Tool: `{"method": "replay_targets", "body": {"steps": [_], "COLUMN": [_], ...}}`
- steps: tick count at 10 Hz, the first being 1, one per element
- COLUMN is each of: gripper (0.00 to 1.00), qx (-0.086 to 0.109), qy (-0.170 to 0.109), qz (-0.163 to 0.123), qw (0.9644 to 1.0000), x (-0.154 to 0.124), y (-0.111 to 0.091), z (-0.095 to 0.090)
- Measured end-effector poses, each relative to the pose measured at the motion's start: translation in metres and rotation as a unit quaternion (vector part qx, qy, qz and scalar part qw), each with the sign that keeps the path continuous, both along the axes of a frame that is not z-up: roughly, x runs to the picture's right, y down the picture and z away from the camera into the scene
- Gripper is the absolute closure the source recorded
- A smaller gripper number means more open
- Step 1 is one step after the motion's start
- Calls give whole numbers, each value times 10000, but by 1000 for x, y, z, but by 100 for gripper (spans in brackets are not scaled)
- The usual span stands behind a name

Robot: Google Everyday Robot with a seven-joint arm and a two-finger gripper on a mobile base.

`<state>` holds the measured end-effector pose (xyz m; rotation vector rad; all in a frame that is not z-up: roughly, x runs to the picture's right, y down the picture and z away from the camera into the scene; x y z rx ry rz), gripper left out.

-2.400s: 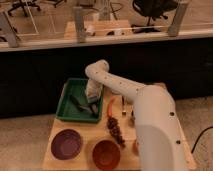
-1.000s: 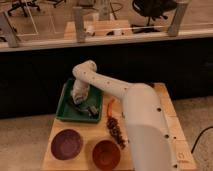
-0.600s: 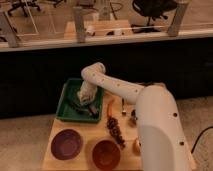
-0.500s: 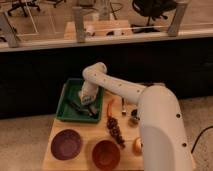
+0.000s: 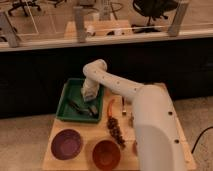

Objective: Wipe tray with sponge

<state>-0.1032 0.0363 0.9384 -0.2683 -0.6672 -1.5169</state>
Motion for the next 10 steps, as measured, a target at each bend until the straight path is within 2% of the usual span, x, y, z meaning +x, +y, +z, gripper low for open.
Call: {"method": "replay_targets", "body": {"steps": [4, 8, 10], "gripper": [100, 100, 100], "qx": [-51, -5, -8], "qy": [115, -265, -460], "qz": [78, -123, -260], "qw": [9999, 9996, 9986], "x": [1, -40, -50], "y": [-12, -11, 0], "z": [23, 15, 4]}}
